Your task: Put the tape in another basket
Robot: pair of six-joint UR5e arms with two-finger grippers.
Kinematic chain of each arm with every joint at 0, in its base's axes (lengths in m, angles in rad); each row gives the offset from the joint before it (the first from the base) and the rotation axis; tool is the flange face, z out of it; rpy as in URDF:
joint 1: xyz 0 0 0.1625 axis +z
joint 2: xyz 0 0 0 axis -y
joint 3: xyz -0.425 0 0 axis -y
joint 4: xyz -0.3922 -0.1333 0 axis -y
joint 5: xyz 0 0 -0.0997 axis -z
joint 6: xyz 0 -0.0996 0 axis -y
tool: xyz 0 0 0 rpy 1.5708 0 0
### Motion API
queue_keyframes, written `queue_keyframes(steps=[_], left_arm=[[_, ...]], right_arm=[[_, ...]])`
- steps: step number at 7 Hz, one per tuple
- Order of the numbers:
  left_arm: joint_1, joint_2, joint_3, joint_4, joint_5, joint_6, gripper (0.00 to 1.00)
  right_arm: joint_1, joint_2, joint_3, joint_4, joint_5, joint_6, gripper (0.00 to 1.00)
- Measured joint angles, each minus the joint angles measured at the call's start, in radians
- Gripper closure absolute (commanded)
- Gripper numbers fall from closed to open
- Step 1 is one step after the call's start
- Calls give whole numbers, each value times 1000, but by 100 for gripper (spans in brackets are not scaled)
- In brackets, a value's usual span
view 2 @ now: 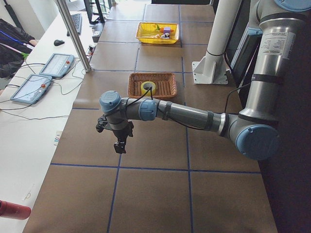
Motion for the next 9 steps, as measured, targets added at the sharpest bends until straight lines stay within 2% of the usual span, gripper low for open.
queue_keyframes(steps=[3,9], left_arm=[[-33,6,44,-3,-26,17,0],[-114,41,151,-51,-42,18,0]], right_arm=[[0,1,-19,0,49,7,0],[0,10,-16,0,50,15,0]])
